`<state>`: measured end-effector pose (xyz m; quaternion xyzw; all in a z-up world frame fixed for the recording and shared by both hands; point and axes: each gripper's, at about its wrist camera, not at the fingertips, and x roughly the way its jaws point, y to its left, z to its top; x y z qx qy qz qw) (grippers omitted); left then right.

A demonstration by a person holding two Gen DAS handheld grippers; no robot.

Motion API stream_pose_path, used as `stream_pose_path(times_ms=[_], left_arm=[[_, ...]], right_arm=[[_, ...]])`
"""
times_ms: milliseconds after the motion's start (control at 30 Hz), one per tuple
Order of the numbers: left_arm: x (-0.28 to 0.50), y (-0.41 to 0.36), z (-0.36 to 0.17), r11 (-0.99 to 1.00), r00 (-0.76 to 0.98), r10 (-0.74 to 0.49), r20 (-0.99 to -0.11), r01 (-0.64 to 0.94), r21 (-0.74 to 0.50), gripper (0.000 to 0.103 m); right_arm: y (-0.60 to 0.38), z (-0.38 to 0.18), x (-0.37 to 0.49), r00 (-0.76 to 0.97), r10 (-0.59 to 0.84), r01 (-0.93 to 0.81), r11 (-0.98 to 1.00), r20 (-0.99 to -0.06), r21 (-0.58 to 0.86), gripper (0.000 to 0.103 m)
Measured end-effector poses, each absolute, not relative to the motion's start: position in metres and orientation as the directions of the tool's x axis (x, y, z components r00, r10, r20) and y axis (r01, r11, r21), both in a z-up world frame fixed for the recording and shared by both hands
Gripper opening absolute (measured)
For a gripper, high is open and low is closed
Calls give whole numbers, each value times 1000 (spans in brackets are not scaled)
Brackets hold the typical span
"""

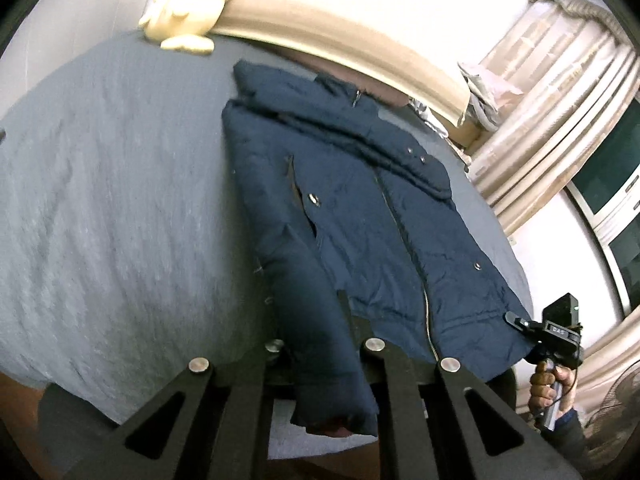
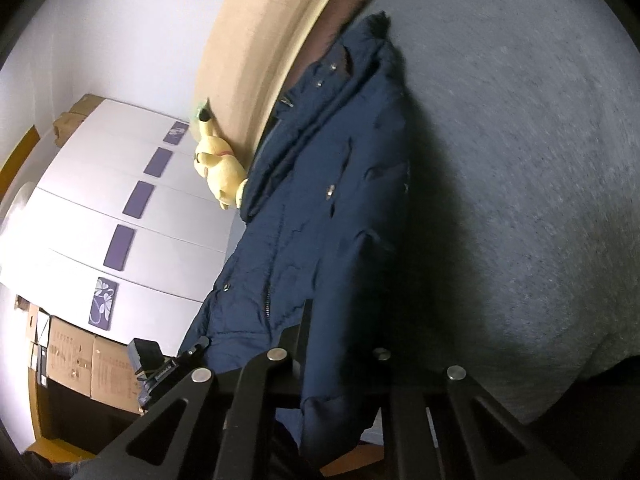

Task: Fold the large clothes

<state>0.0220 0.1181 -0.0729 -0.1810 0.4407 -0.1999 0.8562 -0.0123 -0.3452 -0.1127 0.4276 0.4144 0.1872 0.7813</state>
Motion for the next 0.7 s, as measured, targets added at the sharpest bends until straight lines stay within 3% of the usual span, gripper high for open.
stream_pose_path(times_ms=[467, 700], left_arm=[[1, 119, -73, 886, 544, -449, -709, 171, -430, 10], [-9, 106, -63, 934, 560, -347, -752, 131, -333, 10]], right_arm=[[-343, -97, -31, 585, 639, 27, 601, -500, 799, 11], [-339, -93, -43, 566, 626, 31, 635, -537, 772, 11]])
